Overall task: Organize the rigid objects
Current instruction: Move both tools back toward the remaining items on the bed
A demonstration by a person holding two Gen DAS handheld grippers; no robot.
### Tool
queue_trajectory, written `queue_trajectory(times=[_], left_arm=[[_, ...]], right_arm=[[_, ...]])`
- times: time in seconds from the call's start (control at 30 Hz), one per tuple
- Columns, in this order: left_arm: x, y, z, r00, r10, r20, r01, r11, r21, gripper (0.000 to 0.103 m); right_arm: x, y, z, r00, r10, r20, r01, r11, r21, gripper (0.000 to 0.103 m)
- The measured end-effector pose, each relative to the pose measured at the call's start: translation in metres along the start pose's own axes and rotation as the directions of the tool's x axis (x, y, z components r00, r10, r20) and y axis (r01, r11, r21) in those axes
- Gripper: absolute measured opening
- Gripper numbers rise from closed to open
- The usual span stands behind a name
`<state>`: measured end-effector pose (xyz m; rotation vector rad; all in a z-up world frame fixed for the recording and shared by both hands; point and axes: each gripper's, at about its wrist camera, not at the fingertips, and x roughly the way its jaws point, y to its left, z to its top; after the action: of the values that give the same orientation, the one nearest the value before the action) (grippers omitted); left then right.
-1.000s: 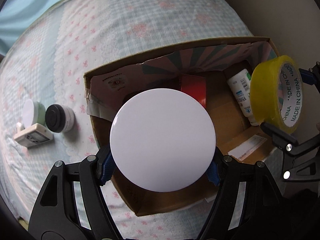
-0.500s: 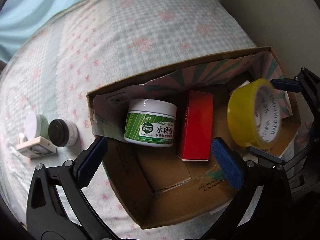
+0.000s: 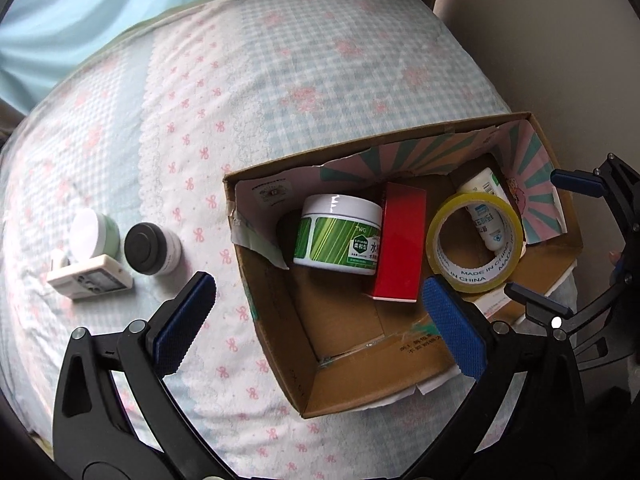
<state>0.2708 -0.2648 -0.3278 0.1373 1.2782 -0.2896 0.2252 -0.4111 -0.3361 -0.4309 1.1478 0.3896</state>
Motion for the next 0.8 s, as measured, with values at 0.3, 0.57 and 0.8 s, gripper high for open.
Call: queue_trajectory(times=[0.3,0.57,0.8], left_arm=[[-0.049,0.012,-0.023,0.999,0.004,0.045,-0.004,1.000,-0.002,0.103],[-0.125,0.053,-0.053,0.992,0.033,0.120,-0.027,0.998,-0.054,0.103],[-0.181,0.126,-0.092,0.981,0.097,0.166,-0.072,0.986,-0.149,0.103]], right_arm=[[-0.045,-0.009,0.009,0.999,0.014,0.050,-0.022,0.989,0.145,0.103],[-0.100,0.013,0.037,0.992,0.022,0.122,-0.046,0.979,0.199,0.103],[-0.135,0.056,0.072,0.987,0.030,0.157,-0.065,0.973,0.220,0.103]])
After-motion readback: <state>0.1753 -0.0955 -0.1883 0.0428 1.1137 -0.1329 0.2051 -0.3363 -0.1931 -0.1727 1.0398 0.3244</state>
